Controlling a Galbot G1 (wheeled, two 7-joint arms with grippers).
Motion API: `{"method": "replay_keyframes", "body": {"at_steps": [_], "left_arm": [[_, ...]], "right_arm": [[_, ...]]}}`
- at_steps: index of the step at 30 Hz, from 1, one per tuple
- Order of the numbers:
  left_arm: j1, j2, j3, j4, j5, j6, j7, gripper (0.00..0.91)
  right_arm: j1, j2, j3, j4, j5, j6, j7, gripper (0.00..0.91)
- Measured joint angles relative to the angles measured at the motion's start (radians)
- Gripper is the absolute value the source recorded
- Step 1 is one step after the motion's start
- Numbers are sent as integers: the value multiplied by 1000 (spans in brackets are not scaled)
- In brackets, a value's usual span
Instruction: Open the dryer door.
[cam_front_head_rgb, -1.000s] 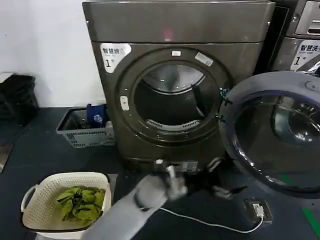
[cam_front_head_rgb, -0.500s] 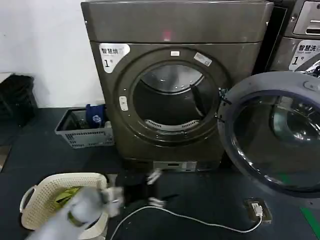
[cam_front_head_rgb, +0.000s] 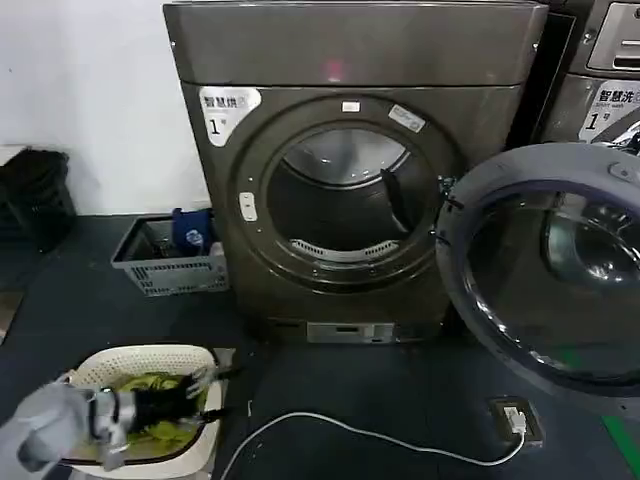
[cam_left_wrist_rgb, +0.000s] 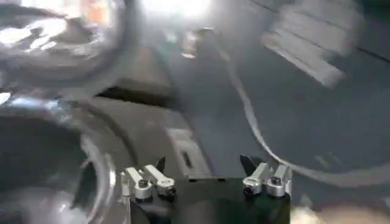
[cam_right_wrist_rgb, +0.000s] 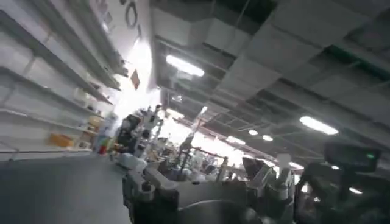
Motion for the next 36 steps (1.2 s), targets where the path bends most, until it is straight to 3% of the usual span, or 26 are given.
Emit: {"method": "replay_keyframes", "body": {"at_steps": [4,16,36], "left_arm": [[28,35,-55,17,189,-87,3,907],[25,80,-98,41,652,-91,-23,907],[28,88,-106,49,725,-90,-30,907]], "right_arm": [[5,2,-5,-2,18,30,-12,907],[3,15,-4,-13,35,92,-48,907],[3,32,-8,-2,32,104,-53,907]]}}
